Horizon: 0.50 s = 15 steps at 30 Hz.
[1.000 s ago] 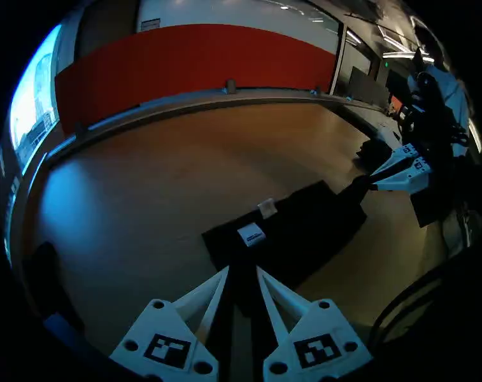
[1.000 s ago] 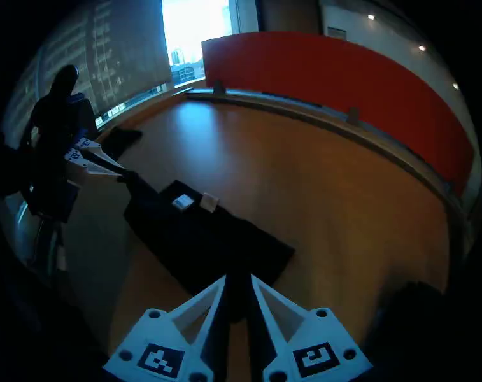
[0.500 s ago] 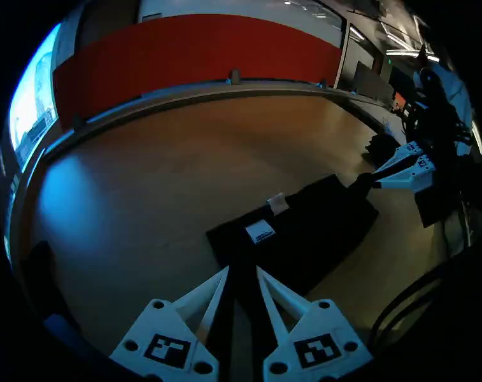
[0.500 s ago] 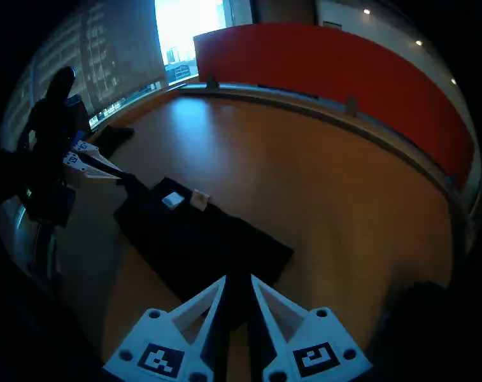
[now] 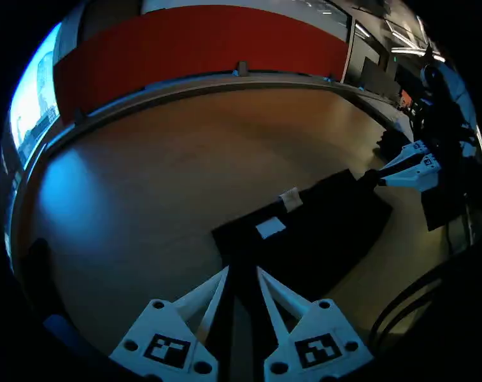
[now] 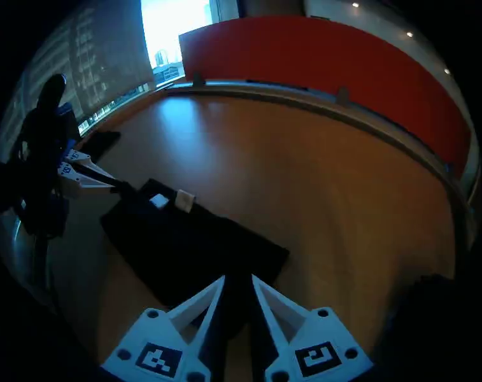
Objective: Fold towel
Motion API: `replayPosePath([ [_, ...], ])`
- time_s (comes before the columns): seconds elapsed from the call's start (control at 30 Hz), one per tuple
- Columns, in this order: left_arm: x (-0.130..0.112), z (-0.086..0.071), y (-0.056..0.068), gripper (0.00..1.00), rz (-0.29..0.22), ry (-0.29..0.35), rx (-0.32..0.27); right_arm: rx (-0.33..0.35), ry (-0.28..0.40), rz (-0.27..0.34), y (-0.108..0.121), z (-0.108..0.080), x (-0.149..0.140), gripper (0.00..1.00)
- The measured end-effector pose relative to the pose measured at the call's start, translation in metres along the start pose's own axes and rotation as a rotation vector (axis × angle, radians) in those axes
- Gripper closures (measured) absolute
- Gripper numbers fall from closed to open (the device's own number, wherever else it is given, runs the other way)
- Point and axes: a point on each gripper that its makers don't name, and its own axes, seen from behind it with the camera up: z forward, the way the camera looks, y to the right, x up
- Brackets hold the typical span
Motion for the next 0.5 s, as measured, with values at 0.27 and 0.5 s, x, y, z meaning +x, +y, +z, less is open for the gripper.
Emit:
replayPosePath([
  [0.27,0.000,0.011,-0.014,0.57,0.008,-0.007,0.064,-0.067,0.004,0.036,0.012,0.011,-0.002,0.42],
  [0.5,0.003,0.011,-0.020,0.27,0.015,0.001,0.089,-0.096,0.013,0.037,0.020,0.011,0.001,0.07],
])
